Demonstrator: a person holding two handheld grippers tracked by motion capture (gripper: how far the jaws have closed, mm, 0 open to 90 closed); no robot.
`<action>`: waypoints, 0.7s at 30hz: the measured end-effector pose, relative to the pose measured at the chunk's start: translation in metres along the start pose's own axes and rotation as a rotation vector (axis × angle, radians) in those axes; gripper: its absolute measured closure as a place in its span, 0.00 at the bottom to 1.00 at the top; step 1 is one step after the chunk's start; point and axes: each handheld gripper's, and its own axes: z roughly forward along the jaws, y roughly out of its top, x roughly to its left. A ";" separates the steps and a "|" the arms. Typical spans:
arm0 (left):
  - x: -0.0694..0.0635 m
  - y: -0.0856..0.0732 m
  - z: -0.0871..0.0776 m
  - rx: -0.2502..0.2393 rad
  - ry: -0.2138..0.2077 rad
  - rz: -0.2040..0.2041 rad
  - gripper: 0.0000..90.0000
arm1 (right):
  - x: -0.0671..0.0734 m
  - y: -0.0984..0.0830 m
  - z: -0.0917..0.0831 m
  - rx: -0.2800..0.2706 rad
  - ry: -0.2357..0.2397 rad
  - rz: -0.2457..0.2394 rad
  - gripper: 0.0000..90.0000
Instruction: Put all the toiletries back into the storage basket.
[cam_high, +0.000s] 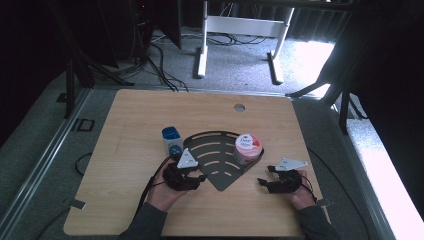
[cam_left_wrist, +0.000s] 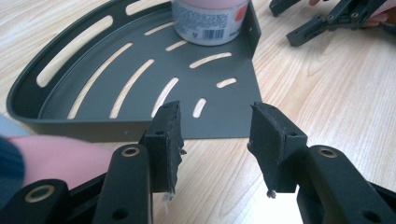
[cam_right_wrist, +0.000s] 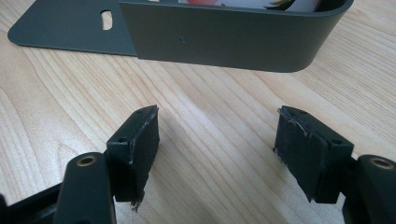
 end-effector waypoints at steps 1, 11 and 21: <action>0.000 0.000 0.000 0.000 0.000 0.000 0.60 | 0.000 0.000 0.000 0.000 0.000 0.000 0.33; 0.004 -0.006 -0.012 -0.005 0.013 -0.017 0.60 | 0.000 0.000 0.000 0.000 0.000 0.000 0.33; 0.007 -0.010 -0.022 0.000 0.027 -0.028 0.60 | 0.000 0.000 0.000 0.000 0.000 0.001 0.33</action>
